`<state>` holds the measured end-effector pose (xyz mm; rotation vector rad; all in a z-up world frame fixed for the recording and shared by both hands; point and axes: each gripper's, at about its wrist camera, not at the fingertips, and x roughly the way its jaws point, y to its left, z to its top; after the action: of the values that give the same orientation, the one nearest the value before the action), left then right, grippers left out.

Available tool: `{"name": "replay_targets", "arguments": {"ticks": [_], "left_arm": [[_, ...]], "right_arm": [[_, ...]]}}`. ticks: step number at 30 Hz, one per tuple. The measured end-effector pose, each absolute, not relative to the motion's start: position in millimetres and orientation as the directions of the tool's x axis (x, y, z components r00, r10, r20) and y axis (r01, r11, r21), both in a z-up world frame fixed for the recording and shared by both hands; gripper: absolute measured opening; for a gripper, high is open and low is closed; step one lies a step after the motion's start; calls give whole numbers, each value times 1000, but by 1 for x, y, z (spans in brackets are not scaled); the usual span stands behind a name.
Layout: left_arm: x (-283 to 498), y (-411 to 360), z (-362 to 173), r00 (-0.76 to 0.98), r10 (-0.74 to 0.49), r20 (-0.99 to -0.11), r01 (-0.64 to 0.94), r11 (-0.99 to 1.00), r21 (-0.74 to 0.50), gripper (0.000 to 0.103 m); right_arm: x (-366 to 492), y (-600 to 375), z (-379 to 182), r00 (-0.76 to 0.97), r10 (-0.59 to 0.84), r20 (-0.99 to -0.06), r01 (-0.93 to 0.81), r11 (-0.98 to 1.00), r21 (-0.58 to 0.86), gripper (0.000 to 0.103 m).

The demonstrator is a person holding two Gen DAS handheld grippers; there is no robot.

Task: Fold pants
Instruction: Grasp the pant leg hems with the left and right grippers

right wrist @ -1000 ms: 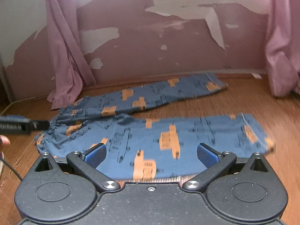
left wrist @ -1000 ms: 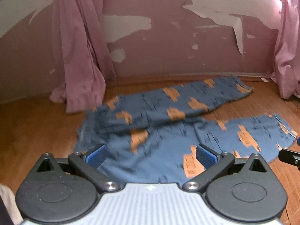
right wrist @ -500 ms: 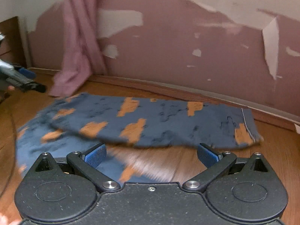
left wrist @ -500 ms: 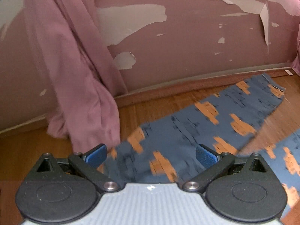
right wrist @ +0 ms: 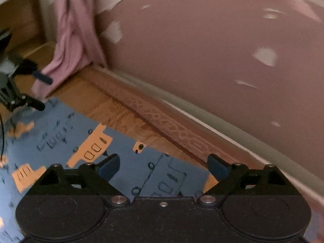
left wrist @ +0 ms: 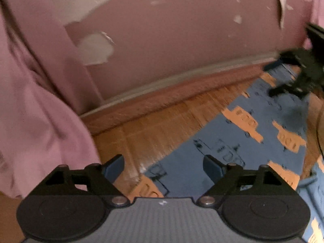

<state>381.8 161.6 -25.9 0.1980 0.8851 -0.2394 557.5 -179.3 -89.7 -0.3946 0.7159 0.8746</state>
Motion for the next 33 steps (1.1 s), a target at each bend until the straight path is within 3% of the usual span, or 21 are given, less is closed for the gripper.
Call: {"name": "replay_targets", "arguments": {"ticks": [5, 10, 12, 13, 14, 15, 16, 18, 20, 24, 33], "left_arm": [[387, 166, -42, 577, -139, -805, 297, 954, 48, 81], [393, 173, -48, 526, -132, -840, 271, 962, 19, 59], [393, 172, -47, 527, -116, -842, 259, 965, 30, 50], [392, 170, -46, 532, -96, -841, 249, 967, 47, 40], [393, 170, -45, 535, -85, -840, 241, 969, 56, 32], [392, 170, -44, 530, -86, -843, 233, 971, 48, 12], [392, 169, -43, 525, -84, -847, 222, 974, 41, 7], [388, 165, -44, 530, -60, -846, 194, 980, 52, 4], [381, 157, -44, 552, -21, -834, 175, 980, 92, 3], [370, 145, -35, 632, 57, -773, 110, 981, 163, 3], [371, 131, -7, 782, 260, -567, -101, 950, 297, 3]], "right_arm": [[573, -171, -103, 386, 559, -733, -842, 539, -32, 88], [572, -173, -108, 405, 564, -720, -847, 527, -64, 87], [567, -177, -109, 428, 567, -703, -840, 536, -79, 75], [563, -179, -110, 437, 571, -695, -840, 535, -88, 71], [560, -181, -109, 439, 579, -687, -840, 536, -85, 60], [556, -183, -109, 448, 582, -678, -834, 545, -83, 47], [553, -180, -110, 458, 583, -671, -829, 553, -85, 41], [546, -181, -111, 473, 584, -660, -822, 562, -92, 21], [538, -181, -112, 495, 577, -650, -813, 571, -113, 8], [521, -174, -110, 569, 544, -616, -776, 602, -185, 5], [514, -136, -74, 798, 473, -373, -601, 668, -439, 5]]}}
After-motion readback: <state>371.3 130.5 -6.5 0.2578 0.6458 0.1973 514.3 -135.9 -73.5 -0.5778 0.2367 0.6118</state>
